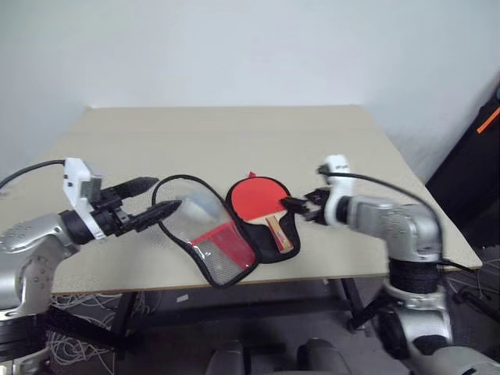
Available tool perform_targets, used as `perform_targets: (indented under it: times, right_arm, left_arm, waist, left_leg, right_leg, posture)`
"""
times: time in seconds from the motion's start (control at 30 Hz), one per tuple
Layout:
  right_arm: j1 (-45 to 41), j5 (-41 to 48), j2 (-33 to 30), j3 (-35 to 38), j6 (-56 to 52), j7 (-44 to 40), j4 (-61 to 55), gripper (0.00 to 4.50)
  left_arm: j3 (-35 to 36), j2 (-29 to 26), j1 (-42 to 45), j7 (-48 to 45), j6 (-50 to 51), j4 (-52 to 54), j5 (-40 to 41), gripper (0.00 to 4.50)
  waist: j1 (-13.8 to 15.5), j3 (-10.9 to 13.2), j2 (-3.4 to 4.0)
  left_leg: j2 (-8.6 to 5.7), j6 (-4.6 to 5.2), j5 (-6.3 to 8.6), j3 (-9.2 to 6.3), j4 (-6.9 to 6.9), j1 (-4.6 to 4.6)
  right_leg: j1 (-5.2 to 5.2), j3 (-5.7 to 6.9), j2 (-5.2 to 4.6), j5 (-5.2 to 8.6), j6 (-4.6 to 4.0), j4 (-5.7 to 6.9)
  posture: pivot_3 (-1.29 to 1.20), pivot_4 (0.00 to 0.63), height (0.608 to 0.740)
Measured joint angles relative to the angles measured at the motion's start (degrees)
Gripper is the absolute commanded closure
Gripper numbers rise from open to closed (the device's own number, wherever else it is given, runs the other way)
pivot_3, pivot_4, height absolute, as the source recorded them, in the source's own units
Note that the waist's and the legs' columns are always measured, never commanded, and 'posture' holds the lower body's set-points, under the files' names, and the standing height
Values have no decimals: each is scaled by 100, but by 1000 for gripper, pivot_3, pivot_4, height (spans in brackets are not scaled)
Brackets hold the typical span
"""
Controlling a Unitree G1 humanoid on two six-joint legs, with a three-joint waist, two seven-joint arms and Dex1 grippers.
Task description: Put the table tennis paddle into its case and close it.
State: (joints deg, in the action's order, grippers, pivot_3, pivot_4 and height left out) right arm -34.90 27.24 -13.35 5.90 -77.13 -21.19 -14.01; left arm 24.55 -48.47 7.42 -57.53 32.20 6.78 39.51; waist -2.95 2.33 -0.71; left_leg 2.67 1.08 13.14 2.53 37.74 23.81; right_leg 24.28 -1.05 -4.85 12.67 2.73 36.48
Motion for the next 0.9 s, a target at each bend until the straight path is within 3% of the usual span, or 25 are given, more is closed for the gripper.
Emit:
perform_targets:
  times: [0.13, 0.23, 0.37, 0.6, 0.9]
  right_arm:
    - [429, 179, -1228, 89, 572, -854, -231, 31]
    - [654, 199, -1879, 212, 984, -1266, -142, 0]
    - [685, 196, -2260, 405, 1332, -1438, -7, 0]
    - [676, 229, -2253, 408, 1431, -1401, 5, 0]
    - [302, 569, -1962, 398, 1279, -1146, -102, 0]
  left_arm:
    - [341, -188, -317, -304, 120, -244, 166, 0]
    - [536, -335, -786, -518, 63, -738, 66, 646]
    - [729, -352, -1149, -597, -108, -1387, -153, 2073]
    - [655, -100, -919, -307, -637, -2008, -608, 4482]
    - [-787, 871, -48, 206, -652, -1355, -965, 4482]
  waist:
    - [-20, 2, 3]
    - [-18, 8, 11]
    - [-1, 12, 1]
    - [42, 14, -7]
    - [42, 10, -13]
  left_leg:
    - [3, 0, -1, 9, -19, -12]
    - [4, 0, -1, 11, -28, -17]
    - [4, -2, 0, 8, -26, -18]
    - [4, -4, 1, 5, -32, -11]
    - [3, 24, -15, 0, -32, 4]
  right_leg:
    - [-1, -7, 4, 6, -8, 2]
    - [6, -10, 6, 9, -12, 5]
    - [10, -7, -1, 11, -14, -1]
    - [0, 3, -10, 1, -23, -36]
    - [-14, 11, 0, -19, -48, -44]
  posture:
    - [0, 0, 740]
    - [0, 0, 740]
    - [0, 0, 740]
    - [0, 0, 740]
    - [0, 0, 740]
